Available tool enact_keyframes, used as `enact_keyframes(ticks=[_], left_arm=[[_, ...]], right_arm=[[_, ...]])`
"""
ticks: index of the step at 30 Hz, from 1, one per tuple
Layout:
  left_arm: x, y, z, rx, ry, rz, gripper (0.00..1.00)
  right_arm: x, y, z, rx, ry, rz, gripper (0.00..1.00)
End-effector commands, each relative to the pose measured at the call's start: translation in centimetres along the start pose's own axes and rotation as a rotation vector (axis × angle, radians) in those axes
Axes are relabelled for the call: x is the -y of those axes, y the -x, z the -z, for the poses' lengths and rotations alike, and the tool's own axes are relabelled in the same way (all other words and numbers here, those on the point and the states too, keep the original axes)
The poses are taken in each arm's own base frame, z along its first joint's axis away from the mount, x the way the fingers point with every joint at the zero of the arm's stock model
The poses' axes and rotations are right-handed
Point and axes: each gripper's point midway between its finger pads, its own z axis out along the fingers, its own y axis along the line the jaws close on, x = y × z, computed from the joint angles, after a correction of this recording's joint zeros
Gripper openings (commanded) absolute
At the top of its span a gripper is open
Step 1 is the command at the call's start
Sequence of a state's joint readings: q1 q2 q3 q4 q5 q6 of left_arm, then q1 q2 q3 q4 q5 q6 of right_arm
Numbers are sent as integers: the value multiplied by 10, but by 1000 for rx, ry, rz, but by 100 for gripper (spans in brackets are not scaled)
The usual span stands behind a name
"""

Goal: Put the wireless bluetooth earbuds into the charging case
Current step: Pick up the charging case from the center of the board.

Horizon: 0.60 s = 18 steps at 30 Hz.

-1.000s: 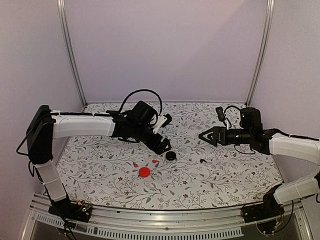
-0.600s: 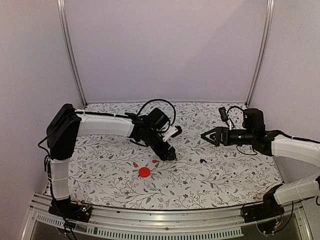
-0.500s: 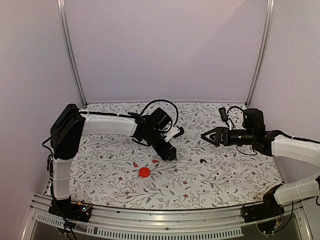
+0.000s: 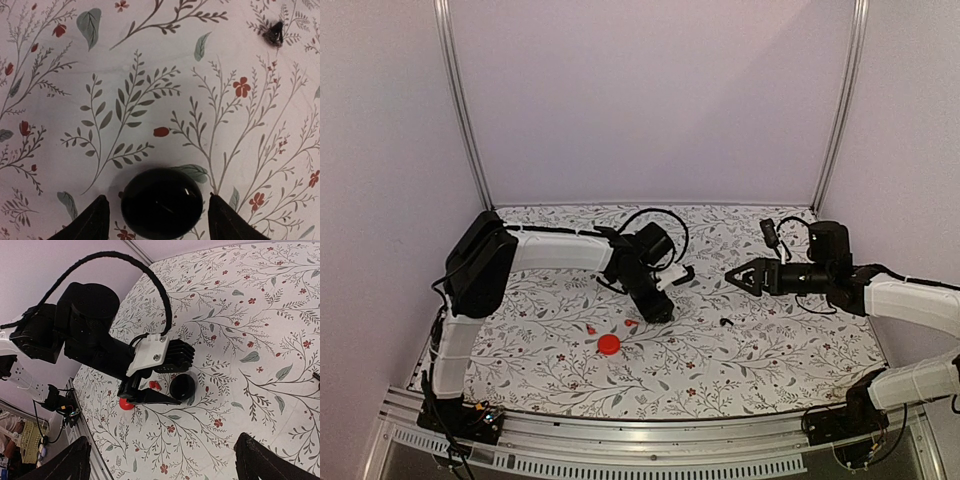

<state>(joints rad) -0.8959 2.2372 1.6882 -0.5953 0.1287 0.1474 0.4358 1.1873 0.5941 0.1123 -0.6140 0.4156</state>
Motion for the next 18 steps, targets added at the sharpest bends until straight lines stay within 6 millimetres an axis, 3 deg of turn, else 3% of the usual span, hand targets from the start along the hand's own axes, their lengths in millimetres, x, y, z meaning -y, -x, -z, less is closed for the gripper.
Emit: enact_keyframes(ticks=[1,7,18], left_arm=[[4,-6,-6,-42,-5,-33,64],[1,-4,-7,-44,7,-45,53],[-1,-6,-18,-72,14,-69,49]], right_arm=[[-1,0,5,10,7,5,99],[0,-1,3,7,13,2,99],[1,-2,3,8,14,-2,99]])
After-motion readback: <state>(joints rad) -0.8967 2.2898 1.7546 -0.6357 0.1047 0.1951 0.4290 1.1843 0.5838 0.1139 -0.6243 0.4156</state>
